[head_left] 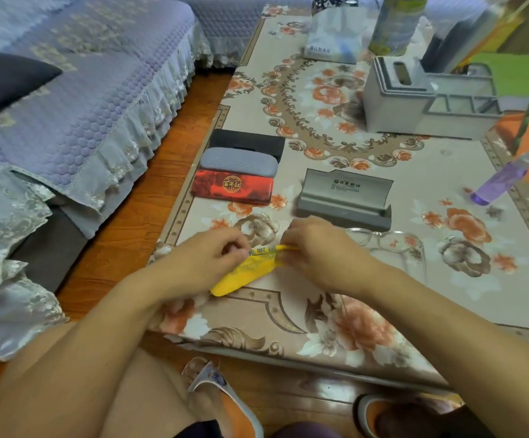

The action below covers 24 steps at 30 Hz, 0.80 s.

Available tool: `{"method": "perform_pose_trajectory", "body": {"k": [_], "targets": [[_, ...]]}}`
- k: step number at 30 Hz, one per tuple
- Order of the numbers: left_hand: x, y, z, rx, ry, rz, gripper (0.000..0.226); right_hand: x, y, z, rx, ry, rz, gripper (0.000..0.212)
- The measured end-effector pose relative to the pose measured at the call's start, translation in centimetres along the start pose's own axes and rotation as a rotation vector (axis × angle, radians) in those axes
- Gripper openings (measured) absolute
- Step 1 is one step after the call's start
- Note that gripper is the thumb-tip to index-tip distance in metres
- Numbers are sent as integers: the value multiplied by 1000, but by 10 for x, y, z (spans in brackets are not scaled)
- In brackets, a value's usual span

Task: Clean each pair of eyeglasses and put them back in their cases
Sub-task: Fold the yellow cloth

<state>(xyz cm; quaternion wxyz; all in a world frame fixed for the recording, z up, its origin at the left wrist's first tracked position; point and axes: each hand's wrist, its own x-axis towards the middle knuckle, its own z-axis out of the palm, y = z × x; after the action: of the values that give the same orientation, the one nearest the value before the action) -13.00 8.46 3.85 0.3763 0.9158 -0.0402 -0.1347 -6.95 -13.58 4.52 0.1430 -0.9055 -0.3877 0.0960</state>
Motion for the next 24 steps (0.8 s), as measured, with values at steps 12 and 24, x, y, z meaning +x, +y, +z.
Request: {"method": "perform_pose_trajectory", "body": {"k": [12, 24], "targets": [[128, 92, -13, -349, 270, -147, 20, -13, 104, -76, 527, 192, 698, 37], [195, 114, 24, 728, 12, -222, 17, 17, 152, -42, 63, -78, 810, 21]]}}
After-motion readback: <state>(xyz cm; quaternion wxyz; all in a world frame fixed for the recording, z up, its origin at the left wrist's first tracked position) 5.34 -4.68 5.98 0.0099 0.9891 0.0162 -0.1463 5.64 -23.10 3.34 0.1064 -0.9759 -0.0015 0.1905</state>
